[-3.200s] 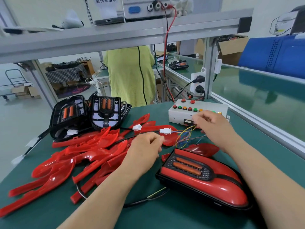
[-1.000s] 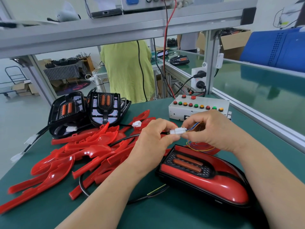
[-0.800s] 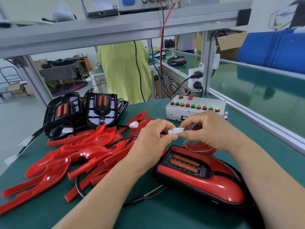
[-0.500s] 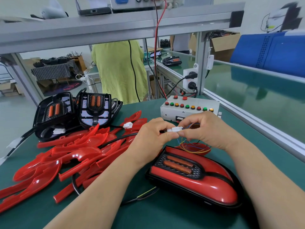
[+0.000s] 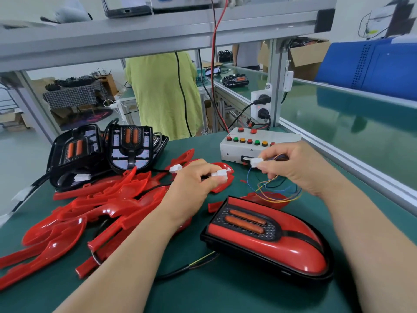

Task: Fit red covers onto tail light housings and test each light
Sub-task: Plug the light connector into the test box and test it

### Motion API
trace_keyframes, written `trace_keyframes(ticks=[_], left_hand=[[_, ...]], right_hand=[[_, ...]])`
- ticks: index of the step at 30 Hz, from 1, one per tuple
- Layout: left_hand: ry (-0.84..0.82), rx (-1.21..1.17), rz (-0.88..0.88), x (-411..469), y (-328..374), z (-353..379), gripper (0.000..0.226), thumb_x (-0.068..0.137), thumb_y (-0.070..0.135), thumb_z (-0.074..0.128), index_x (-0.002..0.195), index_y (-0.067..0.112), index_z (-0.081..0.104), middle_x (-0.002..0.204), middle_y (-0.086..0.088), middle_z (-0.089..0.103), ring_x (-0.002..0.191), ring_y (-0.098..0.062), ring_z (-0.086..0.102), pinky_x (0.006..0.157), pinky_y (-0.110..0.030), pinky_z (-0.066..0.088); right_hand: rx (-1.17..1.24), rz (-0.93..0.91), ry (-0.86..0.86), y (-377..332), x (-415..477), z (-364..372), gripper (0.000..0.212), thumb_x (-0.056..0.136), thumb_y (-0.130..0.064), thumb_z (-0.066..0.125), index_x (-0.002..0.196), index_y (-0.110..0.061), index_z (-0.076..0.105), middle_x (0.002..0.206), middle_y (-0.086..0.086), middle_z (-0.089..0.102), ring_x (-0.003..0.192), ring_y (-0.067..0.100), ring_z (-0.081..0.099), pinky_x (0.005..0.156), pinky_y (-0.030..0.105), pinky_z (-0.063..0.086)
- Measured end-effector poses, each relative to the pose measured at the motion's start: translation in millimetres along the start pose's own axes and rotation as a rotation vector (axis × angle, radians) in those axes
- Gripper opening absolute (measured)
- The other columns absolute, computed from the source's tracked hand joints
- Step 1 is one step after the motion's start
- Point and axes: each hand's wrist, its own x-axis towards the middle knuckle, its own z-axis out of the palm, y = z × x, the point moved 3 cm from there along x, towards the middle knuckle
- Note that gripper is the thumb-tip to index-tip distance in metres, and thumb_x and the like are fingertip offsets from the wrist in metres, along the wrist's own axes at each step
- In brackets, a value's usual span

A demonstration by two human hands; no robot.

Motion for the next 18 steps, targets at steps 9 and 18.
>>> trace_keyframes(ticks=[9,18], left_hand=[[-0.054,0.525,0.088,-3.1,5.0,3.4,0.034,0.094,0.037,0.06,0.118,0.017,0.071,0.107,-0.006,0.064,0.109,-0.027,0.054,0.099,-0.048,0.037],[-0.226,0.261,-0.345,-19.4,22.6,-9.5,0.047,0.095,0.057,0.044,0.081,0.016,0.063,0.061,-0.001,0.067,0.05,-0.013,0.06,0.059,-0.032,0.048]], right_hand=[[-0.333,0.017,0.035,17.4,7.1,5.0,0.016,0.072,-0.04,0.084,0.072,-0.028,0.073,0.072,-0.012,0.07,0.067,0.003,0.06,0.064,0.016,0.044],[-0.372,0.017,-0.005,14.2,5.3,19.2,0.022,0.076,-0.043,0.082,0.081,-0.023,0.074,0.088,-0.007,0.07,0.084,0.01,0.063,0.075,0.024,0.049]])
